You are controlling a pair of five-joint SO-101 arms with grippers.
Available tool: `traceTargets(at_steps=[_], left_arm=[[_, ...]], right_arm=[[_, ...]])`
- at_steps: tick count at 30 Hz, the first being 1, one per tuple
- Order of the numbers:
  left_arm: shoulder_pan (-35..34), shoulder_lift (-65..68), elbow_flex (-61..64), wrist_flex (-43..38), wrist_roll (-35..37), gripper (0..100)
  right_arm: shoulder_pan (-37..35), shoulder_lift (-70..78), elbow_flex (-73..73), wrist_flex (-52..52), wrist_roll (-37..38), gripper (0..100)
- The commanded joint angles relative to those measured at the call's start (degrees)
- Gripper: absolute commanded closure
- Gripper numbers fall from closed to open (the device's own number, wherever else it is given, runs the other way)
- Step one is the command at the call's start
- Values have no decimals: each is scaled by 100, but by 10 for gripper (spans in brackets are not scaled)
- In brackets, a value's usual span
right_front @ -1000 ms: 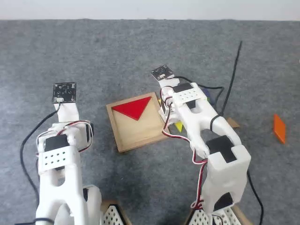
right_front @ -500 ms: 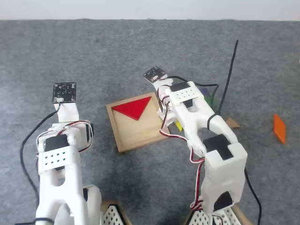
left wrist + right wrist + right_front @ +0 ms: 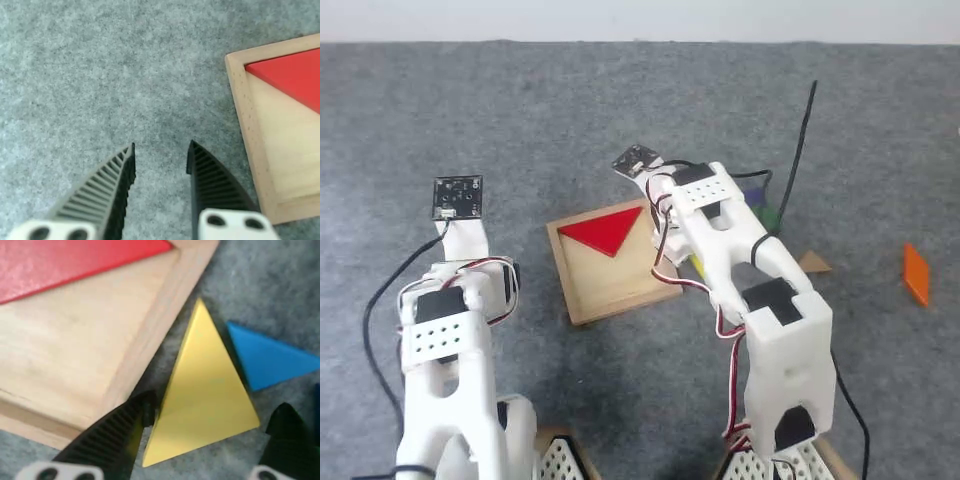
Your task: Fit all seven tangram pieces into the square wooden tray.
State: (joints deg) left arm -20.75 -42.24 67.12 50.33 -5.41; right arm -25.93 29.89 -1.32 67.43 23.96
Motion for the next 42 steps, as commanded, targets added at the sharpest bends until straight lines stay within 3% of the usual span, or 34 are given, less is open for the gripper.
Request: traceTargets(at_steps=[1,7,20,29,42], left_arm=[[18,-9,-40,-79,18,832],[18,-9,-40,-79,18,832],[18,-9,-40,-79,18,832],[35,-9,-40,-79,18,832],[35,-9,-40,-70,18,832]], right_arm=[[-224,31,9,119,-123,740],[-215,40,-9,224,-141,788],[136,-4,-18,567,-1363,785],[286,-769,62,1147,-2215,665],[312,-760,835,338,-2453,674]])
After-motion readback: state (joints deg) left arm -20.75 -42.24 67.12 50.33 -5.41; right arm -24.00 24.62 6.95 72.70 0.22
